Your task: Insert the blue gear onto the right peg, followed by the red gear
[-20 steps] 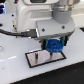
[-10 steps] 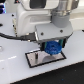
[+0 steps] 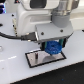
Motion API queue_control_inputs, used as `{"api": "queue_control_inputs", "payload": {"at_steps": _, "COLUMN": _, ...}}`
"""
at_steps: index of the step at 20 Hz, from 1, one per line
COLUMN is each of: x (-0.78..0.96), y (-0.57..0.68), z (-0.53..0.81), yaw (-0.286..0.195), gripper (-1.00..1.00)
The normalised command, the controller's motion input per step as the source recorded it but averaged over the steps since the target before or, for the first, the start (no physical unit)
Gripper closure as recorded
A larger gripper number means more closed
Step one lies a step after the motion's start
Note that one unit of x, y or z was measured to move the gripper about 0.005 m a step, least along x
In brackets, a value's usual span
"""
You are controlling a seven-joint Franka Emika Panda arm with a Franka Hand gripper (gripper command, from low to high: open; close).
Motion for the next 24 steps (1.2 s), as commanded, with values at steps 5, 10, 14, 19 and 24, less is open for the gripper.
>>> {"api": "queue_control_inputs", "payload": {"at_steps": 5, "x": 0.06, "y": 0.00, "z": 0.16, "yaw": 0.000, "gripper": 1.00}}
{"api": "queue_control_inputs", "payload": {"at_steps": 10, "x": 0.02, "y": -0.04, "z": 0.14, "yaw": 0.000, "gripper": 1.00}}
{"api": "queue_control_inputs", "payload": {"at_steps": 14, "x": 0.04, "y": 0.02, "z": 0.18, "yaw": 0.000, "gripper": 1.00}}
{"api": "queue_control_inputs", "payload": {"at_steps": 19, "x": 0.02, "y": 0.02, "z": -0.01, "yaw": 0.000, "gripper": 1.00}}
{"api": "queue_control_inputs", "payload": {"at_steps": 24, "x": 0.04, "y": 0.00, "z": -0.07, "yaw": 0.000, "gripper": 1.00}}
